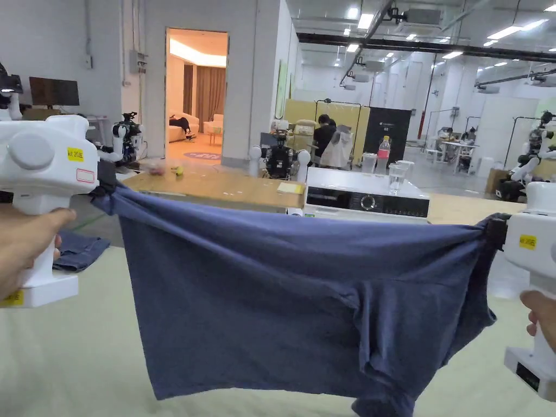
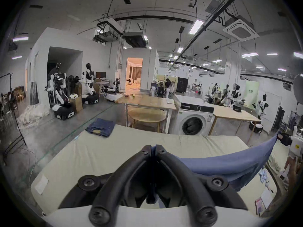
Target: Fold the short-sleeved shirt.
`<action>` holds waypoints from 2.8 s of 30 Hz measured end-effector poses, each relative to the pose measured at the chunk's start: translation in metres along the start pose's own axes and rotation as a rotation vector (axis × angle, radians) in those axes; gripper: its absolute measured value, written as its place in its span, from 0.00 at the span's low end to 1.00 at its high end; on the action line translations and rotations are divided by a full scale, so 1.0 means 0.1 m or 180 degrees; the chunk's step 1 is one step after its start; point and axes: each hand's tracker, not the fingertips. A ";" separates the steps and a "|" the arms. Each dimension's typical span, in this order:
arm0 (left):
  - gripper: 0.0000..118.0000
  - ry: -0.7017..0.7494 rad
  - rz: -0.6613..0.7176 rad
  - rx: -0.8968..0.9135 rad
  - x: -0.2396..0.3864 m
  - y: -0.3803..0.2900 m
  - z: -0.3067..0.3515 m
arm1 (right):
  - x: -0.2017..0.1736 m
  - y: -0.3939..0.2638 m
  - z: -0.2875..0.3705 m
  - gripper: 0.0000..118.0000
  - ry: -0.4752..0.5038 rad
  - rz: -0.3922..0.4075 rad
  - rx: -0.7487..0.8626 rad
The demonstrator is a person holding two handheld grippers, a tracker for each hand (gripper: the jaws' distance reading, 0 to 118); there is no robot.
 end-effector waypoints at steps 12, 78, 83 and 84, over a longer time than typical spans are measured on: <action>0.00 0.0119 -0.0087 0.0221 0.04 0.60 -0.23 | -0.14 0.60 -0.42 0.02 -0.0147 0.0171 0.0201; 0.00 -0.0301 -0.0134 -0.0829 0.46 -2.96 -0.05 | -1.07 -2.84 0.87 0.00 0.0202 -0.0087 -0.0772; 0.00 -0.0398 -0.0085 -0.1241 0.26 -2.52 -1.13 | -1.04 -2.89 0.53 0.00 0.0220 0.0033 -0.0890; 0.00 -0.0407 -0.0067 -0.1255 0.24 -2.44 -1.33 | -1.02 -2.90 0.47 0.00 0.0228 0.0035 -0.0914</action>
